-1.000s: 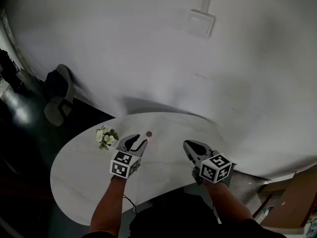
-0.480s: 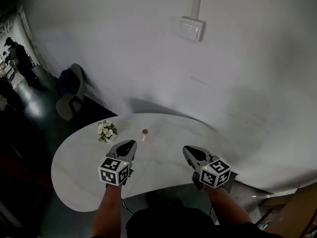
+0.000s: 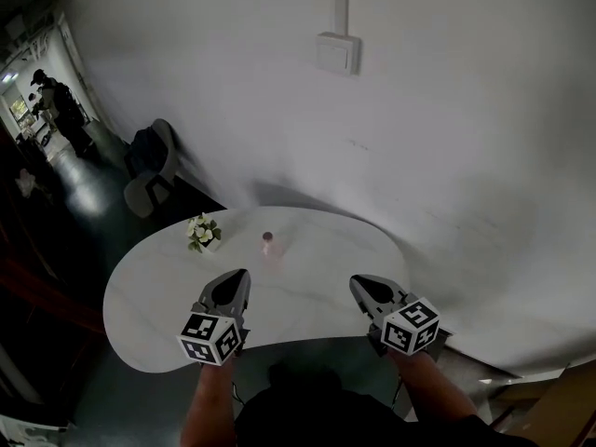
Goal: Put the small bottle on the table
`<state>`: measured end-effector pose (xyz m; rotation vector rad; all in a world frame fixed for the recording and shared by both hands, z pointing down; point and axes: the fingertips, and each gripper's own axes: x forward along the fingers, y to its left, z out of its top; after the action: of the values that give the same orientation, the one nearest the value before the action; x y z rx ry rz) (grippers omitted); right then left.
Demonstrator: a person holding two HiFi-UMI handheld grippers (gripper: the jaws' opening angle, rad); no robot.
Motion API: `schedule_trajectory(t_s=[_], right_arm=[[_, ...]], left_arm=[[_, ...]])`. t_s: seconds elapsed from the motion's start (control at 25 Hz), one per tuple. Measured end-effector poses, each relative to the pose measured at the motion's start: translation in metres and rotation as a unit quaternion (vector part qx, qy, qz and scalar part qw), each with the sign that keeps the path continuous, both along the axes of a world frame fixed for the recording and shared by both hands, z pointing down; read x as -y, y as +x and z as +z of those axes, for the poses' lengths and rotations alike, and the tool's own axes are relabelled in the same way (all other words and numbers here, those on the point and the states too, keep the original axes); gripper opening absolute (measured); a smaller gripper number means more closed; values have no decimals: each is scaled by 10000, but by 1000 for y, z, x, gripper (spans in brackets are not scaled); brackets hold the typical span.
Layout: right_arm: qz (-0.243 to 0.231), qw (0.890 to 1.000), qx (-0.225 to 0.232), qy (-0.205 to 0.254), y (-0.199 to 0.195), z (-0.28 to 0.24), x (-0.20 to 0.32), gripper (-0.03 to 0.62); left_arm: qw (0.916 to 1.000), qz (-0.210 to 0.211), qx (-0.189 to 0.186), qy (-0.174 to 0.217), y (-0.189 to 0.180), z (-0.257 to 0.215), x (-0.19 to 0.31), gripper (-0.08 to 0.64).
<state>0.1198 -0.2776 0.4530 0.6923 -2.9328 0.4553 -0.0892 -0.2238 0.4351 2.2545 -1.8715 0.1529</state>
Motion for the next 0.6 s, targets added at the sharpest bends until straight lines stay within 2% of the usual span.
schedule_trajectory(t_s=[0.16, 0.36, 0.6], right_arm=[[-193, 9994, 127, 238, -7, -17, -4, 11], [-612, 9966, 265, 483, -42, -38, -15, 11], [-440, 9955, 485, 683, -68, -57, -7, 11]], left_arm=[[9996, -238, 45, 122, 0, -6, -13, 12], [9991, -412, 131, 48, -24, -12, -27, 12], [9985, -446, 165, 274, -43, -28, -28, 12]])
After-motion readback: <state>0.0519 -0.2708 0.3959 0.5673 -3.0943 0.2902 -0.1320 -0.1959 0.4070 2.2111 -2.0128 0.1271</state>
